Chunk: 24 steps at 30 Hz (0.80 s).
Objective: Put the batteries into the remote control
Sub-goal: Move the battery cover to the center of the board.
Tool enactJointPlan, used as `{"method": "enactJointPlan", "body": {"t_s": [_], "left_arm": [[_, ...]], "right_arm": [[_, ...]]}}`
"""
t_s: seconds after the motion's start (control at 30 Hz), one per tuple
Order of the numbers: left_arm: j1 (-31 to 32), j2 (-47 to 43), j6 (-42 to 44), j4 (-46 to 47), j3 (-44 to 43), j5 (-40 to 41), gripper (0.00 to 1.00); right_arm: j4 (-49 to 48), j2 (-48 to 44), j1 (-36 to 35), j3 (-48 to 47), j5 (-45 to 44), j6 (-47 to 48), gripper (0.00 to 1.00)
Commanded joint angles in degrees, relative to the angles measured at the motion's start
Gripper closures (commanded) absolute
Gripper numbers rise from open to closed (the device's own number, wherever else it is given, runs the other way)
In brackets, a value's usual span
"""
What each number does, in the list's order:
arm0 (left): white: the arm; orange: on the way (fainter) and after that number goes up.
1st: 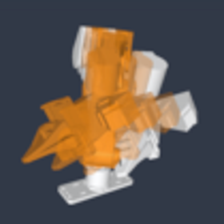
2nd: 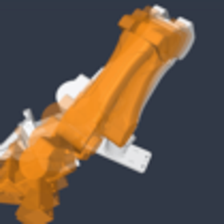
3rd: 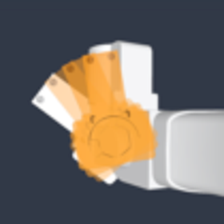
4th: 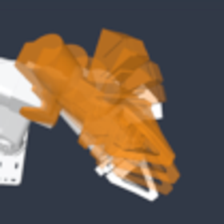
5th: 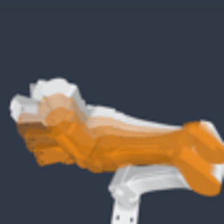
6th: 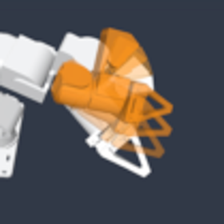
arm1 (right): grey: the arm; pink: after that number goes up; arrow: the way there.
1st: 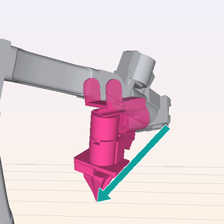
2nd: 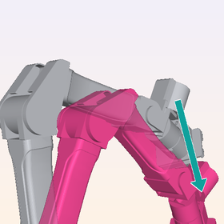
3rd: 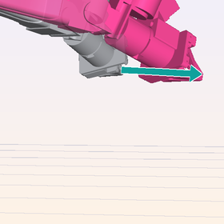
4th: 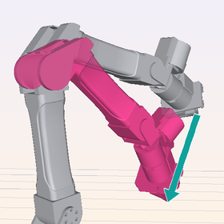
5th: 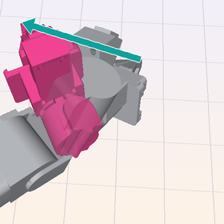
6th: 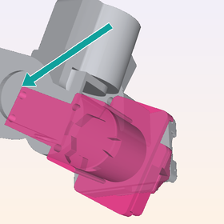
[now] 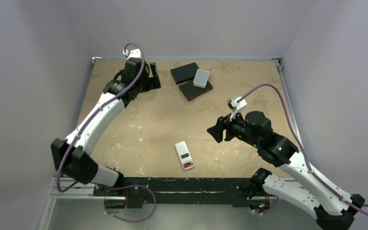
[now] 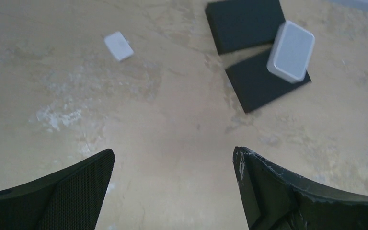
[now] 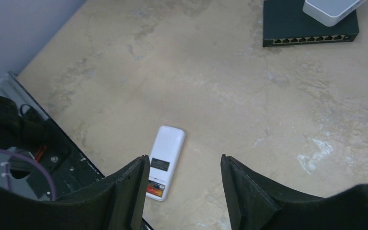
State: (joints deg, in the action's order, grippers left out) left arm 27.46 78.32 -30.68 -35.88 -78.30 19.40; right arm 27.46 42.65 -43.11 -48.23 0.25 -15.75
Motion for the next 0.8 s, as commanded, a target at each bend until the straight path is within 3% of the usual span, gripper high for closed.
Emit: {"method": "enactJointPlan", "body": {"t_s": [0.0,0.33,0.77], "left_arm": [[-11.66,9.91,3.69,6.58,-7.34,-7.74,0.07],[-20.01,38.76,4.20,8.64,-26.74,-6.57,0.11],[-21.03,56.00,3.19,5.74,-41.34,-7.15,0.25]], "right_arm": [[-2.67,-3.33,0.05,2.26,5.13,-5.88,0.35],[-9.04,-10.24,0.05,8.52,10.87,-12.55,0.36],[-11.19,-11.66,0.05,11.54,13.93,-15.10,0.38]]}}
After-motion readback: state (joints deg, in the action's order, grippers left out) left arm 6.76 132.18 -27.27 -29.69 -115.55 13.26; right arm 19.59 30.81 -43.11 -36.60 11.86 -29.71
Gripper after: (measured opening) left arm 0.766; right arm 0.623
